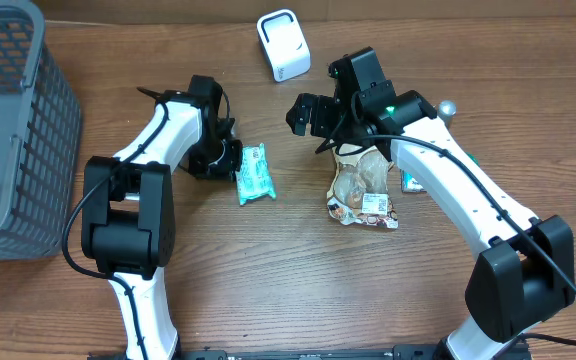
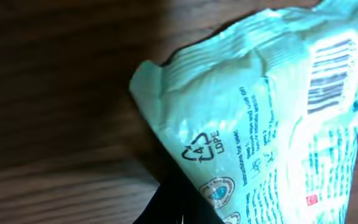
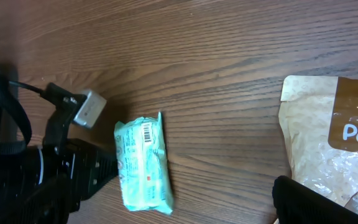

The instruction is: Scan the item barcode

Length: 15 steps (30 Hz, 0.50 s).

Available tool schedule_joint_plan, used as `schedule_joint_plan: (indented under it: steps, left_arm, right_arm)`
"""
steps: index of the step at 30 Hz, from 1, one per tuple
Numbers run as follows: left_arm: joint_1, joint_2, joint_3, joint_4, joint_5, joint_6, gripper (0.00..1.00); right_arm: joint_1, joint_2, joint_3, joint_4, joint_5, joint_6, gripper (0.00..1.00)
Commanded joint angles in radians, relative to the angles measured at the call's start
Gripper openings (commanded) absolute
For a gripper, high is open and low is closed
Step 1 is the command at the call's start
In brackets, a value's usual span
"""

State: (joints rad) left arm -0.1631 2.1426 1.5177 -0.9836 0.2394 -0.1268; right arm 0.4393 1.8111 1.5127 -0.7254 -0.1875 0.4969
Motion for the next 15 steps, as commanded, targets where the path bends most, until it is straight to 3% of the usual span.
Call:
schedule_joint_plan:
  steps: [1, 8, 15]
  left_arm:
    - [-0.002, 0.036, -0.027, 0.001, 0.049, 0.014, 0.05]
    - [0.000, 0.034, 0.042, -0.142, 0.067, -0.011, 0.04]
    - [-0.010, 0.032, 0.137, -0.237, 0.213, -0.011, 0.04]
  right_arm:
    - [-0.001, -0.019, 0.005, 0.006, -0.006, 0.001, 1.00]
    - [-0.001, -0.019, 0.005, 0.006, -0.006, 0.001, 1.00]
    - [-0.001, -0.019, 0.005, 0.006, -0.006, 0.001, 1.00]
